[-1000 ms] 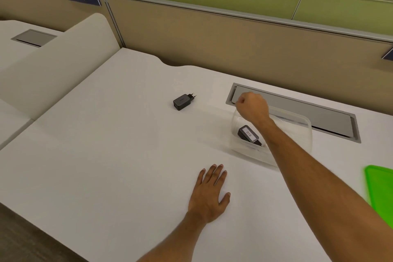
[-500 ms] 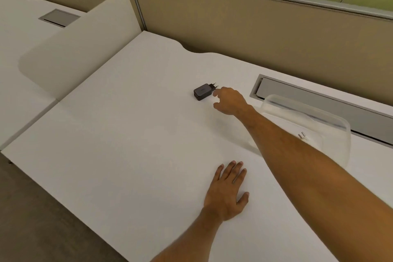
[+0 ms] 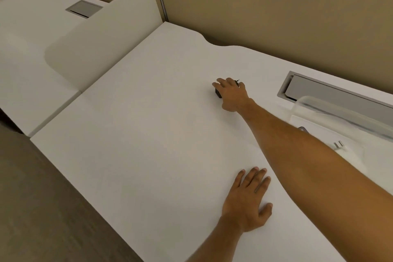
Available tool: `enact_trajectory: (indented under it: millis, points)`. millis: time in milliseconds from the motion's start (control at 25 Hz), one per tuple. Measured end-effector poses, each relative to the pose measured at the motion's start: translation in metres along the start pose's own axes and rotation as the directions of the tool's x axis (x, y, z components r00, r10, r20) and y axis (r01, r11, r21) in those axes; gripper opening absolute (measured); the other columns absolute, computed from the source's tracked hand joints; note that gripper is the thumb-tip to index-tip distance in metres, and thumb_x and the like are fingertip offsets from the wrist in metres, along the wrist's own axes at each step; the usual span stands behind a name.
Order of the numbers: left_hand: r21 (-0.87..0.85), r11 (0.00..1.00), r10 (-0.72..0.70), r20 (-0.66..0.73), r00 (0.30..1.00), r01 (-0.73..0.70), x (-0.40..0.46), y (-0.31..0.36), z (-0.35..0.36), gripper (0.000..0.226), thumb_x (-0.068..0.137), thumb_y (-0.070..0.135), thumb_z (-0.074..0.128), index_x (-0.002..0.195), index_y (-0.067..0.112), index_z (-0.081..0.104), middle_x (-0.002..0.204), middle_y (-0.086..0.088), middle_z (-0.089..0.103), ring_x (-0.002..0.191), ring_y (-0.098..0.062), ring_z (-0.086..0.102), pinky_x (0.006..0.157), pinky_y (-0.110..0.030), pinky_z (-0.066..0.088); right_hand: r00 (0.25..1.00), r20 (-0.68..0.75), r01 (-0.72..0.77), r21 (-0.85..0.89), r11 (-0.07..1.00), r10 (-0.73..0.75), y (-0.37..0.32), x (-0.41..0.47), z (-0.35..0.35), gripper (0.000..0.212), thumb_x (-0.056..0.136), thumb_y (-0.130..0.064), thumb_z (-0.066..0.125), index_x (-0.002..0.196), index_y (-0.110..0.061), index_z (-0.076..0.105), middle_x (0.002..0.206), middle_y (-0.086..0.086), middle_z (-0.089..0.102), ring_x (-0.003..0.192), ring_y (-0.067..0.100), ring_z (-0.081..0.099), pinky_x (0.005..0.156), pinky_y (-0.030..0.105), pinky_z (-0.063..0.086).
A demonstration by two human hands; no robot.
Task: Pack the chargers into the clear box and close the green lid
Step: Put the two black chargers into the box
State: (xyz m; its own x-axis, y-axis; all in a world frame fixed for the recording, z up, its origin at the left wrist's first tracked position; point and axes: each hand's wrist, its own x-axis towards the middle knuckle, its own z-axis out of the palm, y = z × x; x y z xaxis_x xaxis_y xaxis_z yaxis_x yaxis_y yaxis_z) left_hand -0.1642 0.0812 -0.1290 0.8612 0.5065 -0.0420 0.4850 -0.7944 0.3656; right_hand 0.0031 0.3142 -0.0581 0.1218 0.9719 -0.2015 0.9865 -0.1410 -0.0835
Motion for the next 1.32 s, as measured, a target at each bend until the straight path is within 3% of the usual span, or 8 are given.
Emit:
enact_trajectory:
  millis: [160,440,680,840,960,1120,1320]
  points:
    - [-0.024,1.0,-0.001,0.003,1.0,0.001,0.0,0.0,-0.002,0.062,0.094,0.049,0.035,0.148,0.021,0.023,0.159,0.001,0.019,0.147,-0.014,0.003,0.12,-0.043,0.004,1.0,0.005,-0.001,-0.075,0.997,0.001,-0.005,0.01,0.01,0.072,0.085,-0.008,0.051,0.149,-0.026,0.023,0.156,-0.003,0.024,0.144,0.025,0.019,0.113,0.054,0.021]
    - [-0.047,0.999,-0.014,0.022,1.0,0.015,0.0,-0.001,0.001,0.063,0.094,0.051,0.035,0.149,0.024,0.019,0.16,0.003,0.015,0.147,-0.013,0.0,0.119,-0.043,0.001,0.994,-0.075,0.051,-0.368,0.928,-0.084,-0.009,0.006,0.013,0.045,0.085,-0.008,0.058,0.129,-0.015,0.053,0.14,0.008,0.042,0.131,0.029,0.037,0.111,0.05,0.027]
    - [0.007,1.0,-0.023,0.057,0.998,0.023,0.003,-0.002,0.006,0.065,0.094,0.055,0.027,0.15,0.024,0.014,0.161,0.004,0.008,0.145,-0.011,-0.014,0.116,-0.046,-0.007,0.987,-0.096,0.076,-0.428,0.901,-0.129,0.004,-0.003,0.009,0.034,0.083,0.001,0.059,0.115,-0.01,0.062,0.129,0.007,0.051,0.118,0.031,0.048,0.093,0.038,0.042]
    - [0.02,1.0,-0.012,0.052,0.999,0.011,0.002,-0.003,0.005,0.065,0.094,0.055,0.025,0.15,0.023,0.014,0.161,0.003,0.005,0.146,-0.013,-0.009,0.116,-0.047,-0.007,0.972,-0.147,0.099,-0.444,0.891,-0.181,0.014,-0.015,0.007,0.036,0.085,0.005,0.054,0.119,-0.006,0.055,0.127,0.011,0.051,0.105,0.031,0.055,0.082,0.036,0.044]
    - [0.012,1.0,-0.002,0.055,0.999,0.002,0.002,-0.002,0.001,0.066,0.093,0.054,0.025,0.15,0.023,0.012,0.161,0.004,0.002,0.146,-0.012,-0.011,0.115,-0.046,-0.011,0.954,-0.238,0.087,-0.359,0.929,-0.181,0.021,-0.022,-0.008,0.037,0.088,-0.002,0.053,0.125,-0.005,0.048,0.12,0.014,0.055,0.096,0.03,0.058,0.07,0.035,0.042]
    - [0.033,0.999,0.01,0.019,1.0,-0.01,0.0,0.0,-0.004,0.065,0.093,0.053,0.028,0.15,0.022,0.019,0.161,0.004,0.007,0.147,-0.013,-0.003,0.119,-0.044,-0.008,0.908,-0.419,-0.003,-0.007,1.0,0.0,0.031,-0.042,-0.04,0.046,0.091,-0.027,0.052,0.132,-0.007,0.046,0.109,0.015,0.063,0.093,0.034,0.061,0.067,0.036,0.046]
    - [0.074,0.997,0.036,-0.038,0.999,-0.033,-0.003,0.0,-0.008,0.062,0.091,0.049,0.038,0.146,0.02,0.035,0.157,0.001,0.025,0.145,-0.017,0.018,0.113,-0.04,0.006,0.753,-0.574,-0.068,0.416,0.907,0.321,0.063,-0.092,-0.077,0.052,0.074,-0.033,0.062,0.123,-0.015,0.06,0.097,0.01,0.07,0.086,0.029,0.064,0.075,0.034,0.048]
